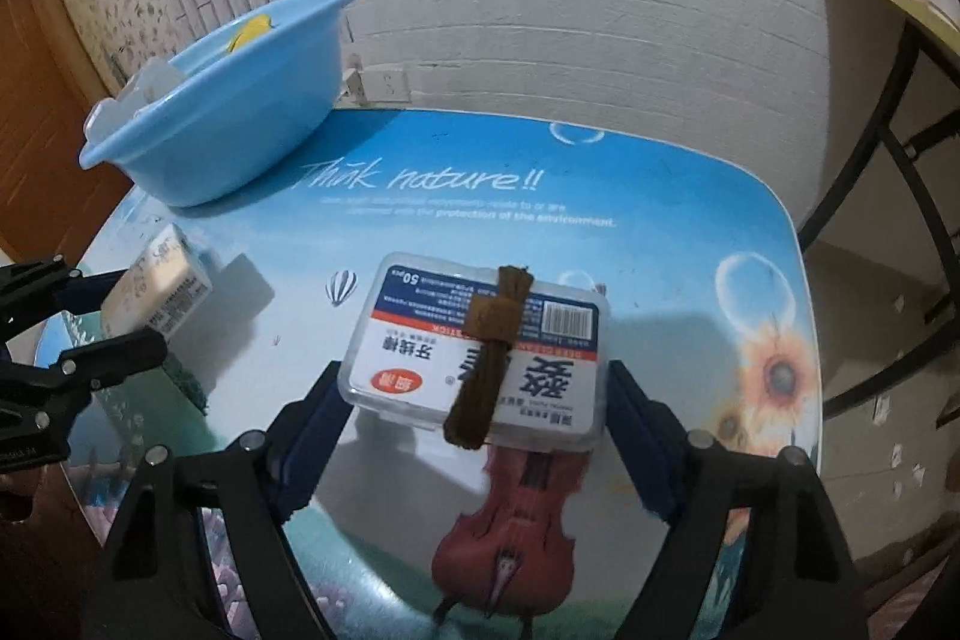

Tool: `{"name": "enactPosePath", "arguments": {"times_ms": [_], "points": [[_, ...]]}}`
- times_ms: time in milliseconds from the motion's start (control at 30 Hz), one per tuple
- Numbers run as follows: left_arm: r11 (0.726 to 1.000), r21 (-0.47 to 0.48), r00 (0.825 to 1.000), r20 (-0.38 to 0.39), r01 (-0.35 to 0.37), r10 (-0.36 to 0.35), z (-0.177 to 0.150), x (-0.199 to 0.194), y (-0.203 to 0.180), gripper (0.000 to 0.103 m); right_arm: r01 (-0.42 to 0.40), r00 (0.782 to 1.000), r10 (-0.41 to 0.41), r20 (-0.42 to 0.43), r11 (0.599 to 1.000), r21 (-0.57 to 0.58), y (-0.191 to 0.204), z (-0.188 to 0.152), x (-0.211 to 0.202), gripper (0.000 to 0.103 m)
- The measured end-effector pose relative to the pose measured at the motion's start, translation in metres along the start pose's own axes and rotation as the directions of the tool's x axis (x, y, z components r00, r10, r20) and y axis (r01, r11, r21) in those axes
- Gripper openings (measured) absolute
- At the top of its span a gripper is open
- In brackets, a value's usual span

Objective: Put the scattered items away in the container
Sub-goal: 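Lift the tissue pack and strapped box and carry them toward the basin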

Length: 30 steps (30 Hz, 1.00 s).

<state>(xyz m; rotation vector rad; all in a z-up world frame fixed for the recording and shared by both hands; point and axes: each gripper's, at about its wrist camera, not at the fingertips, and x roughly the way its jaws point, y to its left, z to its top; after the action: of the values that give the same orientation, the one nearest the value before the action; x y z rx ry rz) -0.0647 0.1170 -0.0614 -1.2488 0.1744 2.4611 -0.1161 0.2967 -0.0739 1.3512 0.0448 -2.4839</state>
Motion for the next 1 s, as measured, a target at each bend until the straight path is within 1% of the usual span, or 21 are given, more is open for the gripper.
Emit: {"name": "enactPosePath", "arguments": {"times_ms": [100,200,300,400,500,567,667,733,800,1000], "points": [[1.0,0.0,0.998,0.053,0.015,-0.015,0.003,-0.021,0.001,0.045,-0.016,1.0,0.015,0.019,0.999,0.032,0.002,-0.003,-0.009,0.083],[1.0,0.007,0.995,0.1,0.015,-0.016,0.007,-0.042,0.002,0.045,-0.025,0.998,0.023,0.051,0.999,0.031,0.012,-0.002,-0.025,0.083],[1.0,-0.014,0.991,0.131,0.016,-0.014,0.013,-0.06,0.009,0.045,-0.053,0.995,0.051,0.088,0.998,0.022,0.025,0.002,-0.042,0.083],[0.999,-0.033,0.986,0.164,-0.001,0.006,0.019,-0.079,0.021,0.045,-0.072,0.99,0.073,0.122,0.997,-0.011,0.042,0.012,-0.055,0.083],[0.998,-0.053,0.978,0.201,-0.041,0.051,0.024,-0.095,0.039,0.045,-0.081,0.985,0.09,0.149,0.995,-0.063,0.064,0.027,-0.065,0.083],[0.996,-0.069,0.976,0.206,-0.055,0.068,0.028,-0.1,0.05,0.045,-0.081,0.982,0.095,0.165,0.993,-0.091,0.076,0.039,-0.067,0.083],[0.991,-0.082,0.97,0.211,-0.102,0.117,0.033,-0.1,0.067,0.045,-0.103,0.973,0.123,0.194,0.988,-0.111,0.095,0.057,-0.072,0.083],[0.988,-0.09,0.967,0.213,-0.122,0.139,0.036,-0.099,0.078,0.045,-0.095,0.967,0.122,0.223,0.988,-0.125,0.107,0.065,-0.076,0.083],[0.987,-0.099,0.966,0.215,-0.127,0.145,0.04,-0.098,0.087,0.045,-0.081,0.964,0.114,0.242,0.987,-0.14,0.119,0.074,-0.076,0.083],[0.984,-0.114,0.961,0.224,-0.14,0.162,0.055,-0.092,0.109,0.045,-0.102,0.962,0.138,0.236,0.982,-0.157,0.135,0.099,-0.067,0.083]]}}
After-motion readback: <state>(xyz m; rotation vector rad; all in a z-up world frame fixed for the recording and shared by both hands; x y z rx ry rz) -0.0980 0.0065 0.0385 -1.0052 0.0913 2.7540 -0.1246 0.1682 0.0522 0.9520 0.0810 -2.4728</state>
